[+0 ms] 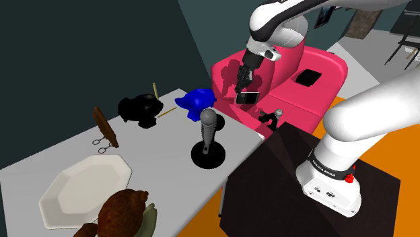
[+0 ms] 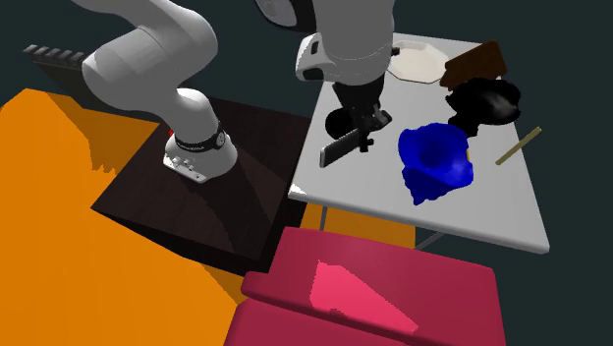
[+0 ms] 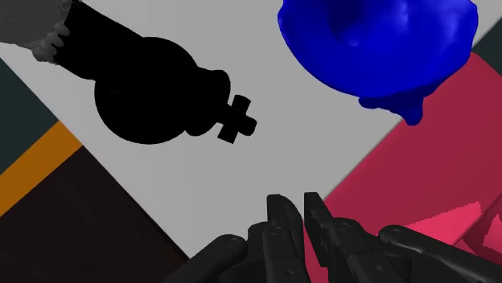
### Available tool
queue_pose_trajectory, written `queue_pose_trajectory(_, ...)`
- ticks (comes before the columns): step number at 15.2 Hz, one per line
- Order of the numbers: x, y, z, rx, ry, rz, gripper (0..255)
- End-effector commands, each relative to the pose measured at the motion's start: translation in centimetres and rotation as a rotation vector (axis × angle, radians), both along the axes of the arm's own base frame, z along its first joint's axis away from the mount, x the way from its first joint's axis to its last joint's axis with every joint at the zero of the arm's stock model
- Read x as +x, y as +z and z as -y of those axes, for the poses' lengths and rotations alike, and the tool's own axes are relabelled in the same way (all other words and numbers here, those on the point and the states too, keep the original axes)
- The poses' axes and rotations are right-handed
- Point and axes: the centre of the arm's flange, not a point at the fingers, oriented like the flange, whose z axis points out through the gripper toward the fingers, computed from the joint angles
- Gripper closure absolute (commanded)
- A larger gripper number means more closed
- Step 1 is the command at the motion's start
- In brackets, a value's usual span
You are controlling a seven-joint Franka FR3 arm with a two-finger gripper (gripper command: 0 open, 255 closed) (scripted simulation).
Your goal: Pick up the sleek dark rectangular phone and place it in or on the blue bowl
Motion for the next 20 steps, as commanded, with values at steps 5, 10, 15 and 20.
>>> queue_pose_trajectory(5,0.0,3.2,-0.1,0.000,0.000,-0.001,255)
queue_pose_trajectory(10,1.2,5.0,-0.4,0.000,0.000,-0.001,255)
queue_pose_trajectory(15,7.6,5.6,-2.0,0.000,0.000,-0.001,255)
queue_pose_trajectory(20,14.0,6.1,-3.6,0.000,0.000,-0.001,255)
